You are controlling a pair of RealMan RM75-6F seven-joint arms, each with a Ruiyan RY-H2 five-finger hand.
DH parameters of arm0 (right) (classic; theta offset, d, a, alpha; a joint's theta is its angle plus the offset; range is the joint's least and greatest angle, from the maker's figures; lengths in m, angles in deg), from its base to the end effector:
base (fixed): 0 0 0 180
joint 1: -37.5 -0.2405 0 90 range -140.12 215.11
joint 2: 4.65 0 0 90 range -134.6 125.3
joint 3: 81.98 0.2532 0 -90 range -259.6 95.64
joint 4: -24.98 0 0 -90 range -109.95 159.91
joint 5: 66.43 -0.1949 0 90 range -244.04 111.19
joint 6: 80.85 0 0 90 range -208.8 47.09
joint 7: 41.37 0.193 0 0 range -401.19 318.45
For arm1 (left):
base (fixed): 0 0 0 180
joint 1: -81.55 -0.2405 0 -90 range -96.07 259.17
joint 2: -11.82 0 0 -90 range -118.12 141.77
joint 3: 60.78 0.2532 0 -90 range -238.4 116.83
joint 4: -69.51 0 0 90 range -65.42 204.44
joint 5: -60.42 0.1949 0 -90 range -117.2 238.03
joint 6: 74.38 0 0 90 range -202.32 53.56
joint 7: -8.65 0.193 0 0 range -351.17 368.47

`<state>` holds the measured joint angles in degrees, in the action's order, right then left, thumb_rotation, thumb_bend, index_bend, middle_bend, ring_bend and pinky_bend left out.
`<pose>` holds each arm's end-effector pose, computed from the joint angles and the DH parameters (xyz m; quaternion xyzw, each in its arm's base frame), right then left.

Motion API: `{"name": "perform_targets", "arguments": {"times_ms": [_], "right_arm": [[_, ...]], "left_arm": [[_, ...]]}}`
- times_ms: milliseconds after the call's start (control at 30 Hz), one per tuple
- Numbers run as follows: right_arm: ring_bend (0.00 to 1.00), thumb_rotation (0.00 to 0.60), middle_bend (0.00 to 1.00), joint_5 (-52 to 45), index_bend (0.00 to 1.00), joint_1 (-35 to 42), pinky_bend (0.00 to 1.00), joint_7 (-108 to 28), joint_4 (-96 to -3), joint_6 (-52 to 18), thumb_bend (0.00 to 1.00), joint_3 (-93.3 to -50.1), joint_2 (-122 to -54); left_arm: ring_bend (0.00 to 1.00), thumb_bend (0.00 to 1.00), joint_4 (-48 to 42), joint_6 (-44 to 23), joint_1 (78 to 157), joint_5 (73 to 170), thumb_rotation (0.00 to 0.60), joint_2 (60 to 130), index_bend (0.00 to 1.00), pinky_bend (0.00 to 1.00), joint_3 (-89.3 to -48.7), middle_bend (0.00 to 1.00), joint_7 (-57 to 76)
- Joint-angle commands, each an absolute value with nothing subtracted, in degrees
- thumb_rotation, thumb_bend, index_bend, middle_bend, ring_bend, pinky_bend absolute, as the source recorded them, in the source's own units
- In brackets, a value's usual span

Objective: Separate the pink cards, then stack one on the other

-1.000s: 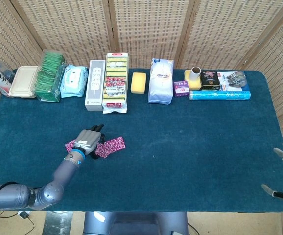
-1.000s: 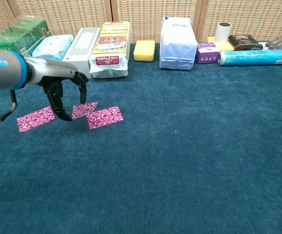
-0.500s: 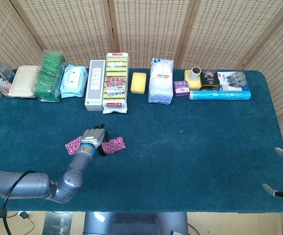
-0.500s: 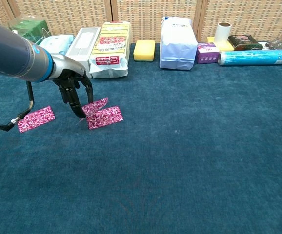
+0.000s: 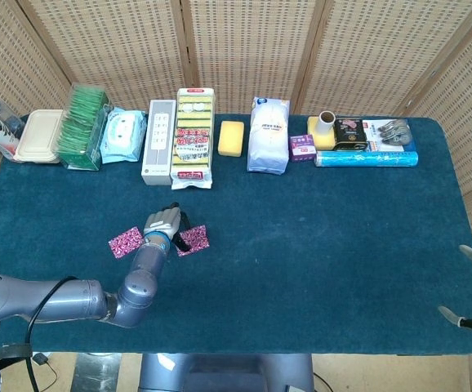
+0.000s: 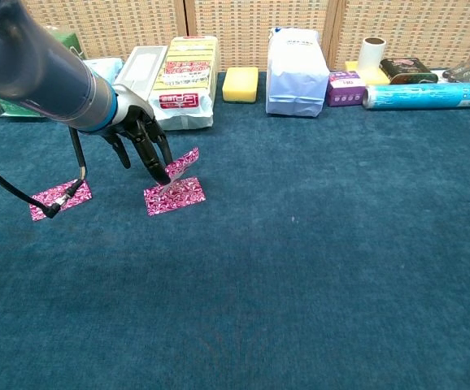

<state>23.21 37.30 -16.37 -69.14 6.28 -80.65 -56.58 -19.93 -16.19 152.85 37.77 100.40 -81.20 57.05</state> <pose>-0.3111 -0.1985 0.2312 0.5392 -0.4681 0.4508 0.5356 -0.0915 0.4069 -0.0479 -0.6094 -0.6475 -0.1503 0.4322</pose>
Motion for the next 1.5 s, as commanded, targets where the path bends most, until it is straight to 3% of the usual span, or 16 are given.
{"name": "perform_targets", "arguments": {"times_ms": [33,467,1000,1500], "right_arm": [[0.0,0.6,0.0,23.2,0.1,37.2,0.0,-16.1,-69.0,6.2,0.0,-80.7,-56.5],[0.0,0.6,0.0,23.2,0.1,37.3,0.0,-15.2,-68.7,6.4,0.0,-80.8,-56.4],[0.0,0.6,0.0,23.2,0.1,37.3,0.0,-14.2,-68.4,6.5,0.0,-80.8,-56.2],[0.0,0.6,0.0,22.9,0.1,37.3,0.0,-14.1,-68.6,6.4,0.0,-80.8,-56.1]], "left_arm": [[0.05,0.24,-19.3,-14.3,153.8,34.3,0.6,101.0,0.45,0.19,-82.7,0.0,59.3],[0.02,0.24,-16.2,-11.5,154.1,27.1,0.6,102.8,0.45,0.18,-86.5,0.0,66.7],[0.01,0.22,-12.5,-8.0,152.9,28.7,0.6,105.6,0.45,0.18,-90.1,0.0,69.8],[0.01,0.19,-11.7,-6.2,151.4,31.1,0.6,107.6,0.38,0.18,-93.1,0.0,73.0]]}}
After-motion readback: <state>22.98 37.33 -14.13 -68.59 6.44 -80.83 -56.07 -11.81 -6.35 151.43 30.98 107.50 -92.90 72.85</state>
